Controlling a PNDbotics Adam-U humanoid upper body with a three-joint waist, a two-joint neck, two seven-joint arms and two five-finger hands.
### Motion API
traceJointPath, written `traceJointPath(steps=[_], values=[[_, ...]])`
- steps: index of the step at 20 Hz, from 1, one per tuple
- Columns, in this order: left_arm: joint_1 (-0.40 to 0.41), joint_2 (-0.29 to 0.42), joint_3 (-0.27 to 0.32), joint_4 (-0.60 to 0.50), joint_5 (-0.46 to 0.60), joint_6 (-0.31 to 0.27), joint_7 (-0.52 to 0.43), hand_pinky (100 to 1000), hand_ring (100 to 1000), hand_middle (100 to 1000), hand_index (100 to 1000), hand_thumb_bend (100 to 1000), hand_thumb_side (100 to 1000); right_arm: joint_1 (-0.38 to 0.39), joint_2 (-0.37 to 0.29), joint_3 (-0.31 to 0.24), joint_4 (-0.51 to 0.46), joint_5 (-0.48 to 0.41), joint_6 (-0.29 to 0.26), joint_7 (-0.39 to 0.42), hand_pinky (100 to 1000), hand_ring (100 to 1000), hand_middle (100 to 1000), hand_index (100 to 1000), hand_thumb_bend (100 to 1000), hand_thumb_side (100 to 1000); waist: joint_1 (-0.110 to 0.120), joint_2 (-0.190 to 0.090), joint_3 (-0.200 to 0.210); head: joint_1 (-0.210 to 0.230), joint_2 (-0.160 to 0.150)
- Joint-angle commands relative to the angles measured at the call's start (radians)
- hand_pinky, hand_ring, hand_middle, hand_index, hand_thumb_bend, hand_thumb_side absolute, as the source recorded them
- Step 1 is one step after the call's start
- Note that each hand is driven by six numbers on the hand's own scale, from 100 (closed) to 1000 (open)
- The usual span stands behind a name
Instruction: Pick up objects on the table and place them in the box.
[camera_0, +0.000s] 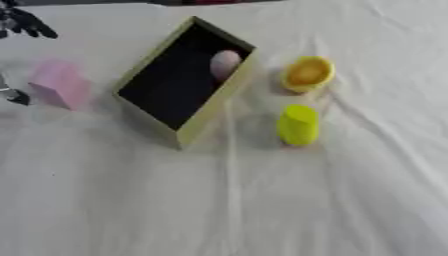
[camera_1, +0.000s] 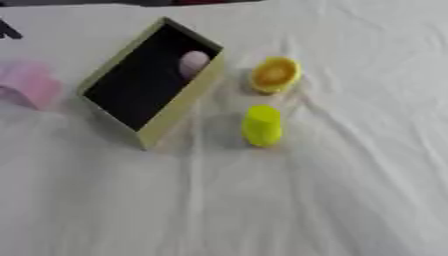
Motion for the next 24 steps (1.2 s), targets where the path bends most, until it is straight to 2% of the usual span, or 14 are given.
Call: traceJointPath(steps=[1, 16, 20, 24], values=[[-0.028, 0.003, 0.003, 0.031, -0.032, -0.009, 0.009, 884, 873, 848, 926, 741, 100, -0.009, -0.022, -0.005, -0.016, 0.001, 0.0, 0.006, 904, 917, 751, 911, 100, 657, 0.0, -0.019, -0.003, 0.006, 0.0], [-0.067, -0.069, 0.01, 0.18, -0.14, -0.021, 0.005, 882, 878, 849, 923, 742, 100, -0.009, -0.01, 0.001, -0.016, 0.003, 0.007, 0.019, 907, 920, 747, 912, 100, 658, 0.004, -0.002, -0.021, 0.024, -0.018], [-0.073, -0.083, 0.018, 0.203, -0.169, -0.022, 0.024, 844, 840, 783, 888, 617, 100, -0.006, -0.007, 0.002, -0.016, 0.004, 0.011, 0.024, 908, 922, 746, 912, 100, 658, 0.004, 0.002, -0.024, 0.025, -0.019], [-0.076, -0.087, 0.02, 0.198, -0.164, -0.017, 0.055, 772, 746, 670, 806, 436, 100, -0.003, -0.004, 0.005, -0.016, 0.006, 0.016, 0.028, 909, 923, 745, 913, 100, 658, 0.006, 0.002, -0.025, 0.026, -0.017]])
